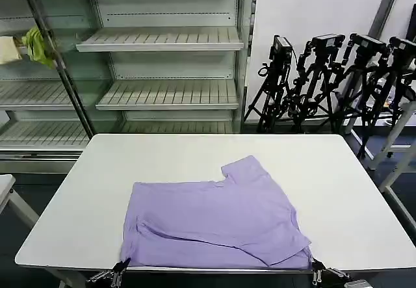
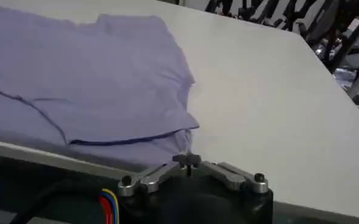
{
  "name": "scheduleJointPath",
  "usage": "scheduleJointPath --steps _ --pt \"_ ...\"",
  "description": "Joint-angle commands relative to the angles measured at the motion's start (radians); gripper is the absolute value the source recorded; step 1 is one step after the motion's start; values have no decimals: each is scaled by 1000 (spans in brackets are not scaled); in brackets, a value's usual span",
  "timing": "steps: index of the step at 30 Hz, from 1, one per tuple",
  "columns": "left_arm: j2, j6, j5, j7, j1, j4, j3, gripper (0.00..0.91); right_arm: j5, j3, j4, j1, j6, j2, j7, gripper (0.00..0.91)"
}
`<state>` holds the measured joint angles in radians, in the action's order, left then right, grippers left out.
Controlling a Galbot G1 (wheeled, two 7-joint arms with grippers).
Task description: Fold and organize the clothes.
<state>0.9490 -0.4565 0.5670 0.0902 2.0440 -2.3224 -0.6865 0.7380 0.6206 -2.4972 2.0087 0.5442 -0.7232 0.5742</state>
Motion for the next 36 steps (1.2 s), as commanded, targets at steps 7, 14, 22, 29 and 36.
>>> scheduleJointPath --steps 7,14,22,29,36 --pt "22 -10 -48 16 19 -22 8 907 -17 -1 -5 -1 1 -1 0 907" --pt "39 -19 -70 38 27 -62 -35 907 -6 18 -16 -13 3 3 3 907" --pt "41 -17 -90 40 -3 -52 -60 907 -3 12 -15 -43 9 -2 3 907" --pt "44 1 -80 43 -51 -29 -67 907 -7 9 -7 -38 5 -16 0 907" --pt "42 -5 -64 45 -49 -44 -80 907 -10 12 -8 -29 5 -18 -3 907"
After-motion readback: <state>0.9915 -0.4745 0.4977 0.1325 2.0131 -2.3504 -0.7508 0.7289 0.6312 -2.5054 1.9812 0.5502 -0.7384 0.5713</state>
